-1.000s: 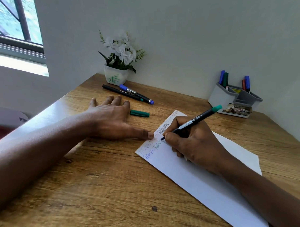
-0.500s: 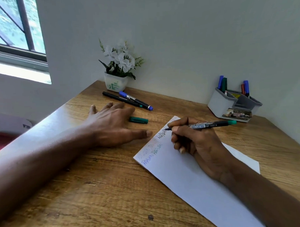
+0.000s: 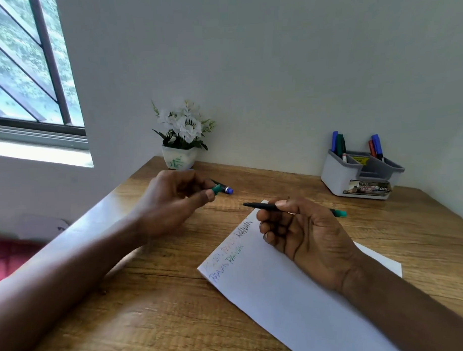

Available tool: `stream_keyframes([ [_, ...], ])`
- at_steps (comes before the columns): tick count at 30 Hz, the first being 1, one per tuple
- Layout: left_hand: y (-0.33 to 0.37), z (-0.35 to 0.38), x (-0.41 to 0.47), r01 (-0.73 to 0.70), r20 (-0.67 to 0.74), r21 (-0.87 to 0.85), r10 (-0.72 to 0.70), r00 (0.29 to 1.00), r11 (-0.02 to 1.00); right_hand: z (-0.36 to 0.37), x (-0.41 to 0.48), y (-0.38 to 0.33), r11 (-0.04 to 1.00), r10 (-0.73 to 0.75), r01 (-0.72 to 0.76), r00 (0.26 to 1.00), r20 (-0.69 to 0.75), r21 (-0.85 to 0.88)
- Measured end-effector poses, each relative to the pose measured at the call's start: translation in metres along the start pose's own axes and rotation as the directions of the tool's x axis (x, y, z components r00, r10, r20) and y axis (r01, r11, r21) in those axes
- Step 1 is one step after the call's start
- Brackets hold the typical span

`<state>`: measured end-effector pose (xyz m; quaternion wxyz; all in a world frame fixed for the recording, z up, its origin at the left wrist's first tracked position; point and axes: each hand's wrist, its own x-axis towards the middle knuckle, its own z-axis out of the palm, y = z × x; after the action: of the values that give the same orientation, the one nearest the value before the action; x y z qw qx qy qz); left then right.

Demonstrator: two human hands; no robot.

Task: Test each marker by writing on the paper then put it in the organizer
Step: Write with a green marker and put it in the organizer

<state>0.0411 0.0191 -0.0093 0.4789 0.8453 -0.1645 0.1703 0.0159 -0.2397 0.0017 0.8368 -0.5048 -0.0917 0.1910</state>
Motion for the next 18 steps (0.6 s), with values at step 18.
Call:
stream_keyframes([
  [18, 0.023, 0.01, -0.016, -0.05, 0.276, -0.356, 0.156, 0.948, 0.933, 0.006, -0.004, 0.003, 0.977, -0.07, 0.082, 0.995, 0.067, -0.197],
])
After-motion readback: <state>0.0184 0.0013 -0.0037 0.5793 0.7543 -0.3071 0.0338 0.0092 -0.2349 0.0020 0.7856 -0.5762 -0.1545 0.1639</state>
